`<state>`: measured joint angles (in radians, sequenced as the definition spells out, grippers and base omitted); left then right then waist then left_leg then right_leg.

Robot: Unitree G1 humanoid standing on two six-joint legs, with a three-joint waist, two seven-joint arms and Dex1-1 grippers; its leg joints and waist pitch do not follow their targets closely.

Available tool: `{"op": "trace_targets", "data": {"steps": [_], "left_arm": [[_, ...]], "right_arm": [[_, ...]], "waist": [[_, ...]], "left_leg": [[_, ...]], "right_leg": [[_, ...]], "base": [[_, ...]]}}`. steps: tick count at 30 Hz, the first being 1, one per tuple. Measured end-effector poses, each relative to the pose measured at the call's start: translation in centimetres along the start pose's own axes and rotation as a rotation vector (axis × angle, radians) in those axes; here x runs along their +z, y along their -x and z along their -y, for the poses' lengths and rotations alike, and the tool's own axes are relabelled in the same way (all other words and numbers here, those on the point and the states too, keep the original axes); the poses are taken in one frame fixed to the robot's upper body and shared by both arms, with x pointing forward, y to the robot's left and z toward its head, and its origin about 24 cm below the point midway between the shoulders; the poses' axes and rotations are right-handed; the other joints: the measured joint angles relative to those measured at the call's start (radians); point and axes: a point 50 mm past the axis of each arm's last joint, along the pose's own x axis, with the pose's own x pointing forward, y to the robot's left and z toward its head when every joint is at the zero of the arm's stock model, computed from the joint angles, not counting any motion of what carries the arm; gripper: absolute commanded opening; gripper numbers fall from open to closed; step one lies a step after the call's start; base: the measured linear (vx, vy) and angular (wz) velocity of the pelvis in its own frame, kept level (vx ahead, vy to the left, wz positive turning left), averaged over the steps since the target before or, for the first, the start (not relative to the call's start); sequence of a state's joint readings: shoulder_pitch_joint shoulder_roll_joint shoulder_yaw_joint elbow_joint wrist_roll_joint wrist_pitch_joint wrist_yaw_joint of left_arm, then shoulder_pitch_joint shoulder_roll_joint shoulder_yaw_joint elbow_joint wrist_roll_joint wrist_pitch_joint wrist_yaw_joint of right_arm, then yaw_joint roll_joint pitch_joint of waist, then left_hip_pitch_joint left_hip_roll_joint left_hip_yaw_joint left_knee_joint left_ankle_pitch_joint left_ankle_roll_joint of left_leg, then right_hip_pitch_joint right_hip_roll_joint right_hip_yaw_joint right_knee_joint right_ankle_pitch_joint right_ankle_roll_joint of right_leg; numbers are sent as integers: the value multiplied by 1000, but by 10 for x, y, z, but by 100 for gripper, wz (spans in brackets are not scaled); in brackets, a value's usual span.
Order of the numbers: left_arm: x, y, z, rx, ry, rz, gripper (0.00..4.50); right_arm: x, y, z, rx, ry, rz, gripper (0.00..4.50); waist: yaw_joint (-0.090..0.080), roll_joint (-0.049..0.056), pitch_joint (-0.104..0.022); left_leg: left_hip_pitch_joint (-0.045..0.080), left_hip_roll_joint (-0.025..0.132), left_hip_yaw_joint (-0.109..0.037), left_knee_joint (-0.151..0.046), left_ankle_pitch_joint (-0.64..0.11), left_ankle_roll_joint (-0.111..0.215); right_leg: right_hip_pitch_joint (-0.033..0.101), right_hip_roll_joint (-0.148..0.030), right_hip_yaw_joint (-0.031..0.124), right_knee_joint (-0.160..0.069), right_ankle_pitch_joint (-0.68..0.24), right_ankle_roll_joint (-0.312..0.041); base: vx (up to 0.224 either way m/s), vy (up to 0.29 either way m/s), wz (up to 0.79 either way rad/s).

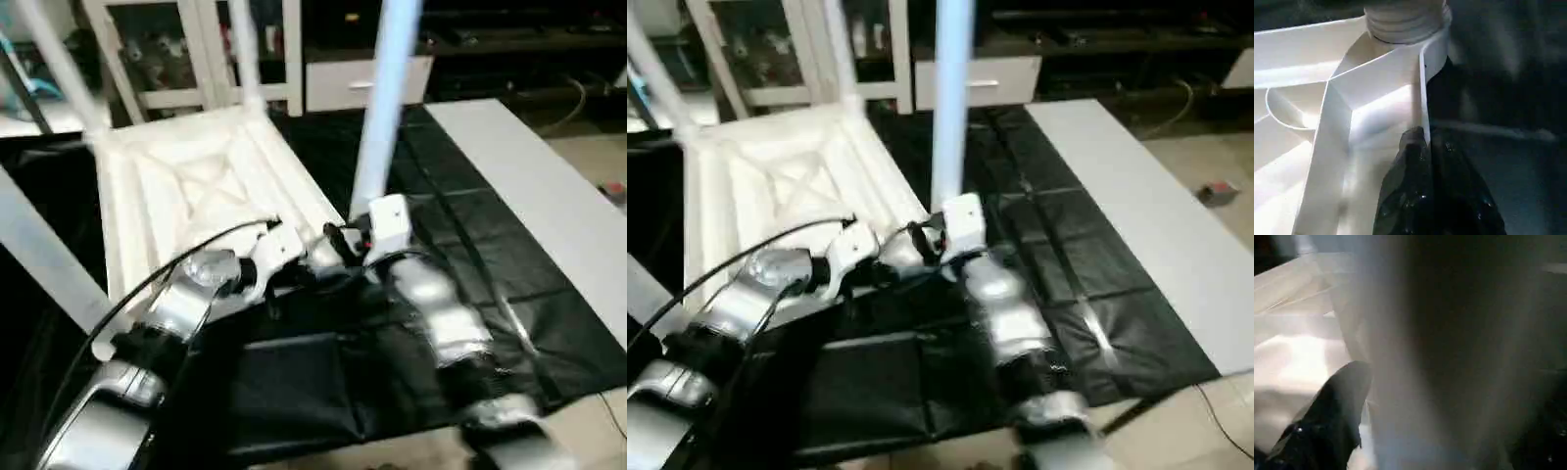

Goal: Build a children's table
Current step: Rotate leg to tighten

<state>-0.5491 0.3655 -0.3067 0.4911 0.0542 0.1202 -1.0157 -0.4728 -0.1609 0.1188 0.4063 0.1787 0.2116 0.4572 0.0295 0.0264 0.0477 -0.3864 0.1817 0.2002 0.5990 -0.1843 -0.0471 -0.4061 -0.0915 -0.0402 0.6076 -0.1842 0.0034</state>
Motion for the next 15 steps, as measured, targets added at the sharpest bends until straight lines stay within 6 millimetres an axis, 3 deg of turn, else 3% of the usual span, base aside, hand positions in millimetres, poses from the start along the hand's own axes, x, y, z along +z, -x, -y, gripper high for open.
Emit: {"op": "trace_targets", "data": {"steps": [7, 15], "left_arm": [[-7, 13, 20, -186, 6, 5, 0], [-6, 12, 27, -259, 20, 3, 0]], "right_arm": [[-7, 44, 8, 417, 63, -120, 392], [-19, 64, 13, 600, 142, -272, 392]], "waist": [[18, 0, 0], [23, 1, 0]], "left_leg": [[2, 0, 0, 2, 0, 0], [3, 0, 0, 3, 0, 0]], "right_leg": [[3, 0, 0, 1, 0, 0], [3, -1, 0, 3, 0, 0]], "base": [[0, 0, 0], [0, 0, 0]]}}
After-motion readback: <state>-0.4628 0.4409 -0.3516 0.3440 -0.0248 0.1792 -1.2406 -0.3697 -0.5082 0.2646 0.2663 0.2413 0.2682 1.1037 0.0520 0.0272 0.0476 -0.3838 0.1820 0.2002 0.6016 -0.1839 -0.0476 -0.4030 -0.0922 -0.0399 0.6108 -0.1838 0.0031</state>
